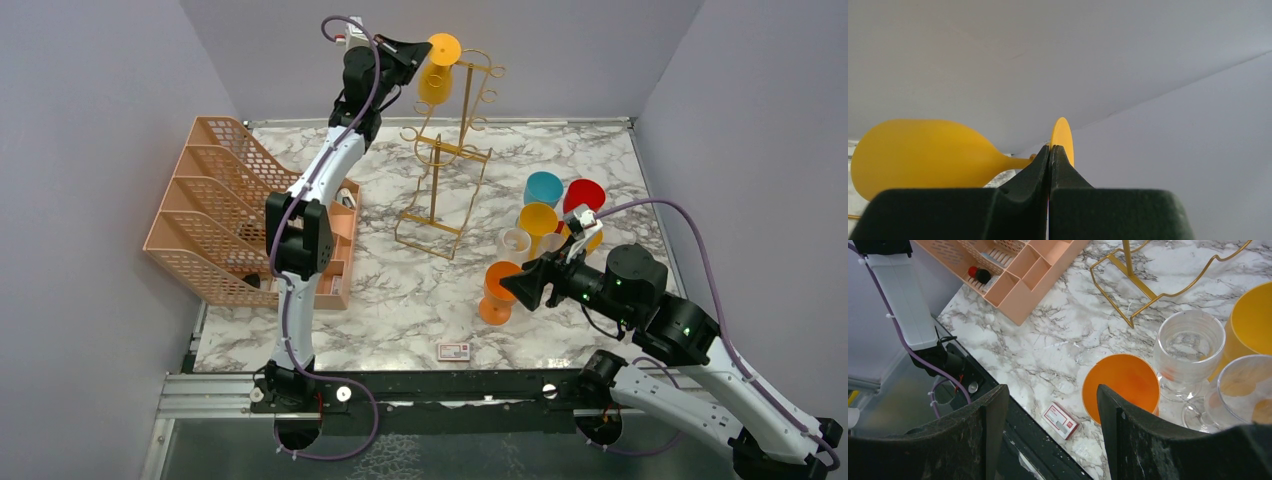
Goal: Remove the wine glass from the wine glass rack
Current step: Pick up the wine glass from the wine rack.
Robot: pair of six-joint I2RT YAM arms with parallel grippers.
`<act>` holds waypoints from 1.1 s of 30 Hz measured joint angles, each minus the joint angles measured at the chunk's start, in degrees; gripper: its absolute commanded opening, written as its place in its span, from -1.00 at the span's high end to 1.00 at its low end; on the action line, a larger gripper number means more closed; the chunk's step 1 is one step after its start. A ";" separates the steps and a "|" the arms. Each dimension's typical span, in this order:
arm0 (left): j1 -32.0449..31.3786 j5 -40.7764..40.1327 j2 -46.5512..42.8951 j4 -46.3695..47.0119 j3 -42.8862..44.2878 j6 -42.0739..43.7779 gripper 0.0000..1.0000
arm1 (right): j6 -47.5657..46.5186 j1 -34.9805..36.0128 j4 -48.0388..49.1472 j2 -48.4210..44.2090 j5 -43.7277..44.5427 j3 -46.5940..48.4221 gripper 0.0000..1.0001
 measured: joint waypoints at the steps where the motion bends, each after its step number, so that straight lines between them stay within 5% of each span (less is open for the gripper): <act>1: 0.00 0.00 -0.20 0.15 0.00 0.33 1.00 | 0.00 0.00 -0.02 0.00 -0.02 0.00 -0.36; 33: 1.27 -1.57 -4.26 2.36 -4.48 2.05 1.00 | 0.26 0.00 -0.13 0.00 -0.42 0.07 -0.36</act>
